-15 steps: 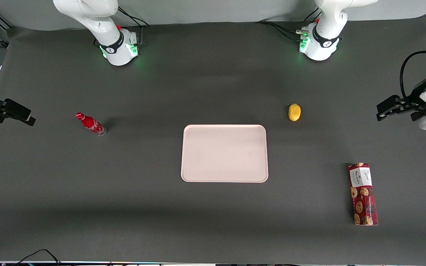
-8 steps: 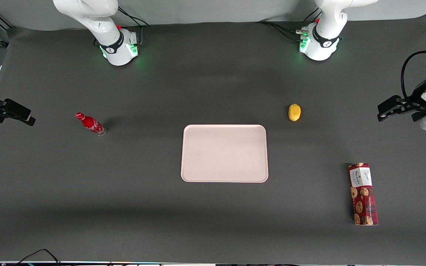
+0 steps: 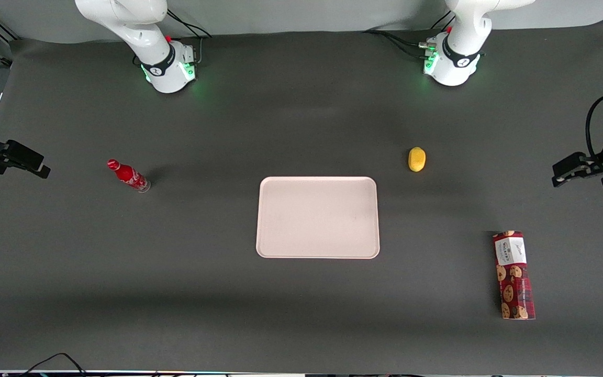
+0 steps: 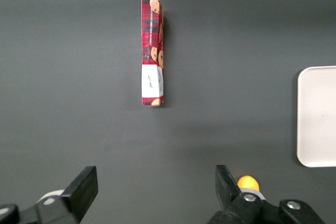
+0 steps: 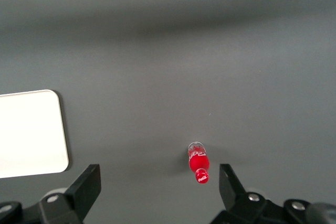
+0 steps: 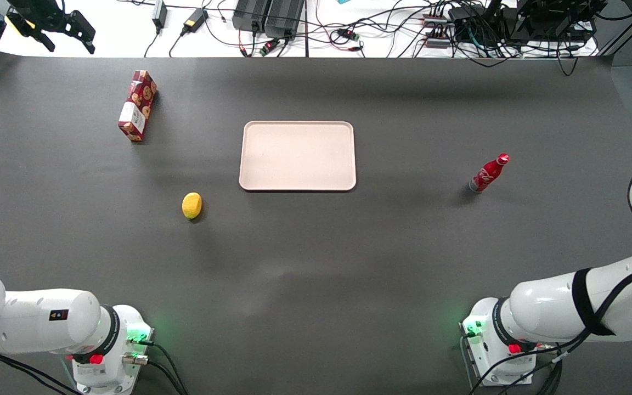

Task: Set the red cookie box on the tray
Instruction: 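Move the open left gripper down over the red plaid cookie box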

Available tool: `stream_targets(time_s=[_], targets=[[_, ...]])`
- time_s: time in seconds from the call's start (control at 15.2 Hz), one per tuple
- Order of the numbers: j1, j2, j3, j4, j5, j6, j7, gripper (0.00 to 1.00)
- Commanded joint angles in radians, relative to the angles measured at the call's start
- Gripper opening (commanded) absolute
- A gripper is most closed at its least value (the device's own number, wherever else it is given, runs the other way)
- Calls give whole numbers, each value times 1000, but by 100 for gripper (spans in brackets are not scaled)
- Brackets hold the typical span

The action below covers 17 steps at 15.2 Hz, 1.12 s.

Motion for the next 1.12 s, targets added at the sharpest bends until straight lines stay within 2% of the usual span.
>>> stream_targets(time_s=[0.0,0.33,0.66,1.05], targets=[[3,88,20,28,5,88,39,100],[3,223,39,37,-3,252,57,100],[1,376,39,109,0,351,59,100],[1,513,39,110,8,492,59,100]])
